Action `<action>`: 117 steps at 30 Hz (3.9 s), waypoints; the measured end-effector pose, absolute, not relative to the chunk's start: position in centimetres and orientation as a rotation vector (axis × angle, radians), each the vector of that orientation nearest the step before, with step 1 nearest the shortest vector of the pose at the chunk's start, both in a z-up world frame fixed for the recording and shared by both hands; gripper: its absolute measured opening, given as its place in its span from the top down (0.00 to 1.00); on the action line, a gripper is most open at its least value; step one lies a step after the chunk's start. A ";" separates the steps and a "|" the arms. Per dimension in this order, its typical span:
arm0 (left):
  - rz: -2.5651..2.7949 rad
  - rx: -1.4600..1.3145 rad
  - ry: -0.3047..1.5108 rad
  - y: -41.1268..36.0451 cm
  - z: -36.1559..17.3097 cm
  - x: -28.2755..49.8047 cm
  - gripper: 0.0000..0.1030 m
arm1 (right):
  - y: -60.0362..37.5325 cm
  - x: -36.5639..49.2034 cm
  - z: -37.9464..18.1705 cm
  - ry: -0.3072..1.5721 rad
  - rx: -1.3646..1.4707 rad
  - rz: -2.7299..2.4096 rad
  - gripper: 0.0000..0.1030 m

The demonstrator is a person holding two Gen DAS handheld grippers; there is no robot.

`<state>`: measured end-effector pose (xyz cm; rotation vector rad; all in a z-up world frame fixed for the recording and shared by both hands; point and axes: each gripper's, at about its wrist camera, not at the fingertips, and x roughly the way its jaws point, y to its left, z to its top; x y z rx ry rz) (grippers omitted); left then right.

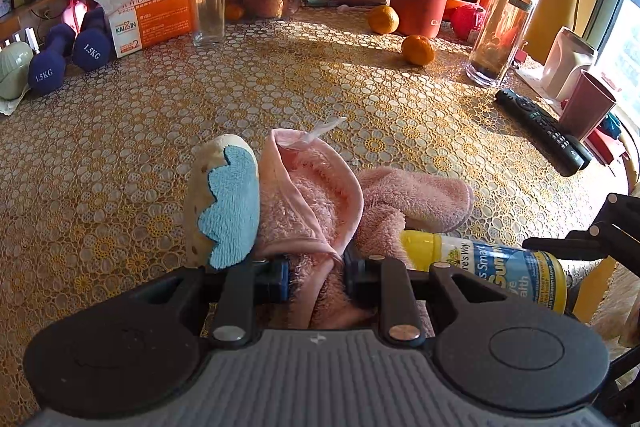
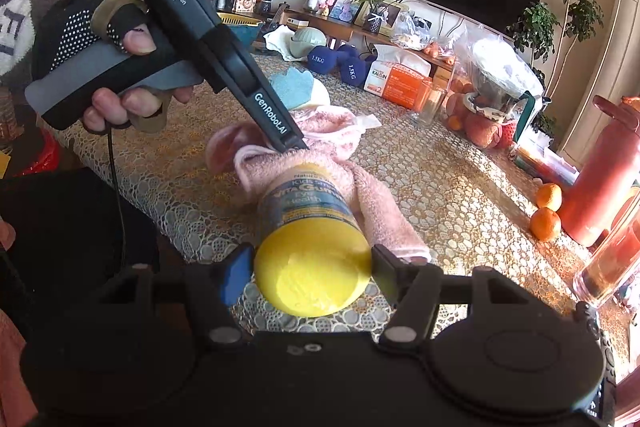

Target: Organize objects

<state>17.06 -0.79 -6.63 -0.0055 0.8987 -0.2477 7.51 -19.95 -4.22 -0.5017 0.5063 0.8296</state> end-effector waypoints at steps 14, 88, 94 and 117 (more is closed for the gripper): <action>-0.467 -0.034 0.776 -4.5 0.1 13.0 0.77 | -18.9 6.3 -4.9 0.420 -0.687 0.829 0.39; -0.521 -0.148 0.741 -3.5 1.8 11.6 0.77 | -17.8 7.6 -2.8 0.501 -0.479 0.833 0.36; -0.559 -0.092 0.762 -6.0 1.0 11.1 0.77 | -17.1 7.6 -2.7 0.485 -0.521 0.838 0.36; -0.342 -0.112 0.864 -1.3 -3.8 15.8 0.78 | -17.7 8.2 -3.8 0.499 -0.528 0.853 0.36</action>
